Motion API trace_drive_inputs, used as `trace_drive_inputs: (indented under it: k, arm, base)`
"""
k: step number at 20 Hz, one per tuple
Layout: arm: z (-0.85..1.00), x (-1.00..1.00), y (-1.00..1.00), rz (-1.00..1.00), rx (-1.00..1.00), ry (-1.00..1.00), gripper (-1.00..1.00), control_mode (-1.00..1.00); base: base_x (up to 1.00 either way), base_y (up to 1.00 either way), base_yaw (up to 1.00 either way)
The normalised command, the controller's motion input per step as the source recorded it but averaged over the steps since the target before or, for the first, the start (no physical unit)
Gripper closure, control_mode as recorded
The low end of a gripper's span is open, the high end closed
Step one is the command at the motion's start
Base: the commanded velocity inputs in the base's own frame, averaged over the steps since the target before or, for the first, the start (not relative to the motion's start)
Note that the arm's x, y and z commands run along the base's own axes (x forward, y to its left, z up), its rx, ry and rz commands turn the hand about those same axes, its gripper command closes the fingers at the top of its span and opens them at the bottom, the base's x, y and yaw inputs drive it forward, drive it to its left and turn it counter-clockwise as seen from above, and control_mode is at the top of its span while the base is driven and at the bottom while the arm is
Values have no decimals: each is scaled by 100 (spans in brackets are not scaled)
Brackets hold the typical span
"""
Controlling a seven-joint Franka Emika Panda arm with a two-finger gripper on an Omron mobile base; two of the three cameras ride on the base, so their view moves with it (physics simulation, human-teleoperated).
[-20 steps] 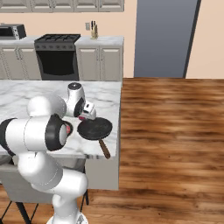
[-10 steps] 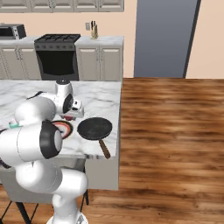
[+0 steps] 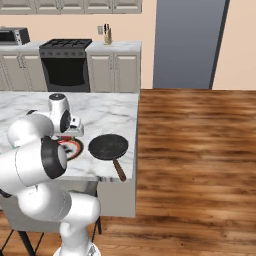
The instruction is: Pick up the pan with the steak in it and place it on the dining table. Then place the steak on the plate.
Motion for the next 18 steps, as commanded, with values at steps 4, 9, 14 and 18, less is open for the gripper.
trace_drive_inputs:
  k: [4,9,14,18]
  arm:
    - [-6,0,5,0,0,0,100,-100]
    - [-29,0,27,0,-2,0,100,-100]
    - [-30,0,30,-2,-1,0,100,-100]
    - [-41,0,21,-2,0,0,100,-100]
  base:
    - [0,0,0]
    - [0,0,0]
    - [0,0,0]
    - [0,0,0]
